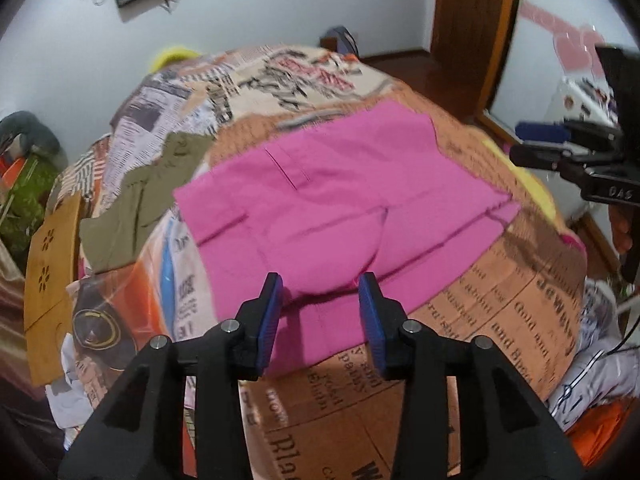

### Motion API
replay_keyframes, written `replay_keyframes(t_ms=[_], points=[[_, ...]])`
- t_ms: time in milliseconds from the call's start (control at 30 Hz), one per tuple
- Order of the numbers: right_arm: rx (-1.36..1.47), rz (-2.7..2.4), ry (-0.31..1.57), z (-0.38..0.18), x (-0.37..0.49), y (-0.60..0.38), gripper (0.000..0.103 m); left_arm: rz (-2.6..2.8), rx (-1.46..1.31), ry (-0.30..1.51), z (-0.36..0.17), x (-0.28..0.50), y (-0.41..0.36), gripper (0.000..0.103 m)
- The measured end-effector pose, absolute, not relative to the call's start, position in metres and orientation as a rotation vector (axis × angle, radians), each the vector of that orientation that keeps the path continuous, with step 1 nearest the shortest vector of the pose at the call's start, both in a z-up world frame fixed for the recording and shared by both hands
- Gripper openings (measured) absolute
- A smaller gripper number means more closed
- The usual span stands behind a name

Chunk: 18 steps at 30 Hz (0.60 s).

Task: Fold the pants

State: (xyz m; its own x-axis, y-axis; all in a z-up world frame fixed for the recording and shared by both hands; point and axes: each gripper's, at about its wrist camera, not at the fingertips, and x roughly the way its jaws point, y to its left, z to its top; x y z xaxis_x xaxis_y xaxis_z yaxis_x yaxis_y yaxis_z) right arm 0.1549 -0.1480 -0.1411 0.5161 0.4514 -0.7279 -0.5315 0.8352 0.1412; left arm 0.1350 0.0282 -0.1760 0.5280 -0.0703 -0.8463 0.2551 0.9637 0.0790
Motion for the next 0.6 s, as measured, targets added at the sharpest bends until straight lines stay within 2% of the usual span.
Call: replay_keyframes(t_ms=[67, 133, 367, 600], points=[[-0.103, 0.610, 0.863, -0.147, 0.155, -0.140, 0.052, -0.201, 0.245, 1.007, -0.185, 0.137, 0.024, 0.054], [-0.095, 0.633, 0.884, -0.154, 0.156, -0.133, 0.052, -0.185, 0.284, 1.004, -0.191, 0.138, 0.021, 0.058], [-0.099, 0.688, 0.915, -0.164, 0.154, -0.114, 0.052, -0.183, 0.413, 0.988, -0.206, 0.143, 0.005, 0.058], [-0.127, 0.764, 0.946, -0.174, 0.153, -0.092, 0.053, -0.198, 0.300, 0.996, -0.192, 0.164, 0.018, 0.057]])
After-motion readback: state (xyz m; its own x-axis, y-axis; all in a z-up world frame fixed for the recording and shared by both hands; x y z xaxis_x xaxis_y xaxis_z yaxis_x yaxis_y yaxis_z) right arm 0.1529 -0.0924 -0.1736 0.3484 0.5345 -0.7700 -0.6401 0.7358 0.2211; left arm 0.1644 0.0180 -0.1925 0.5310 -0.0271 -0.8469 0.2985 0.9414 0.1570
